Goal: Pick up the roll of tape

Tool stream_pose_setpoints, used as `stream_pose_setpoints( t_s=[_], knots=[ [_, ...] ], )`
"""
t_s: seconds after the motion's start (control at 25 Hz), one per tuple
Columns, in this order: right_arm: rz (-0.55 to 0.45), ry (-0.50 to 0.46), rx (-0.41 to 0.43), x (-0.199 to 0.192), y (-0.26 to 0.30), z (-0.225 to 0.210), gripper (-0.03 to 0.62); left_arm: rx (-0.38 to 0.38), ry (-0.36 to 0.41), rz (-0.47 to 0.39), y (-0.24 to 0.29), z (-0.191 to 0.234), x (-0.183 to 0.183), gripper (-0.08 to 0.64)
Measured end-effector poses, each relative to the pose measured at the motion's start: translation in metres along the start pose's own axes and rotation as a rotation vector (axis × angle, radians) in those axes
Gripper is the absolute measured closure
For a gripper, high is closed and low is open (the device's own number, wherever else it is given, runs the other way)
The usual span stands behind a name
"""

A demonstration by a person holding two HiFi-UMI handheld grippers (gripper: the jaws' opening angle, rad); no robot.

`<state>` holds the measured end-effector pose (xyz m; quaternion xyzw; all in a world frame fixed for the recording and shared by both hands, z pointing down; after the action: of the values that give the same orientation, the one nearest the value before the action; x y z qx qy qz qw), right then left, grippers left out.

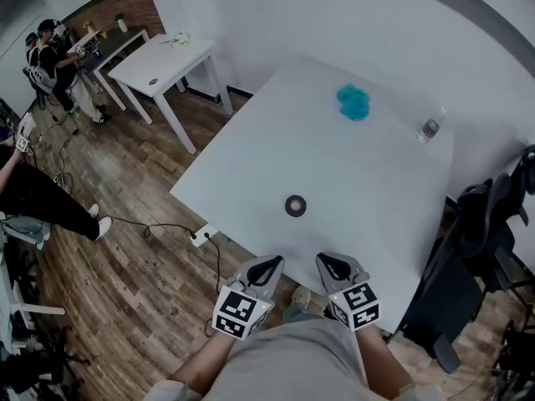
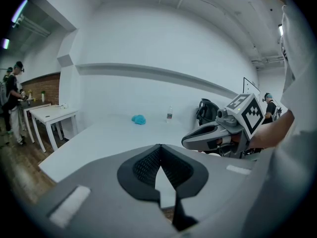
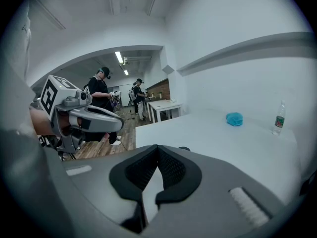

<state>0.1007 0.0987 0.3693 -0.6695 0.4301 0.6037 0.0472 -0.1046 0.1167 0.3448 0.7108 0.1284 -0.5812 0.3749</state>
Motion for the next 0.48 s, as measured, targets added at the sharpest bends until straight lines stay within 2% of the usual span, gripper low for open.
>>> stream_pose_setpoints(
  t_s=[0.24,0.48],
  knots=[
    [0.017,-0.034,0.07,0.017,0.014,-0.022,0.585,0.044,-0.03,0.012,0.02,0.005,0.007,0.54],
    [0.038,-0.027,0.082,0.021,0.023,-0.035,0.586,0.051,-0.038,0.03,0.029,0.009,0.009,0.54]
  ],
)
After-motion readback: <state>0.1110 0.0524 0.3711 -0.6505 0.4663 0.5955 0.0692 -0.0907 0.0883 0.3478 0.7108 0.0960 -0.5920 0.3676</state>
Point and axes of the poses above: the fingertips, and each gripper's own axes: y forward along the fingers, z to its left, x out of its top, the point moved 10 cm from there along -y, backward along the fingers, and after that the axes turned 10 degrees about y, right-handed, at the moved point
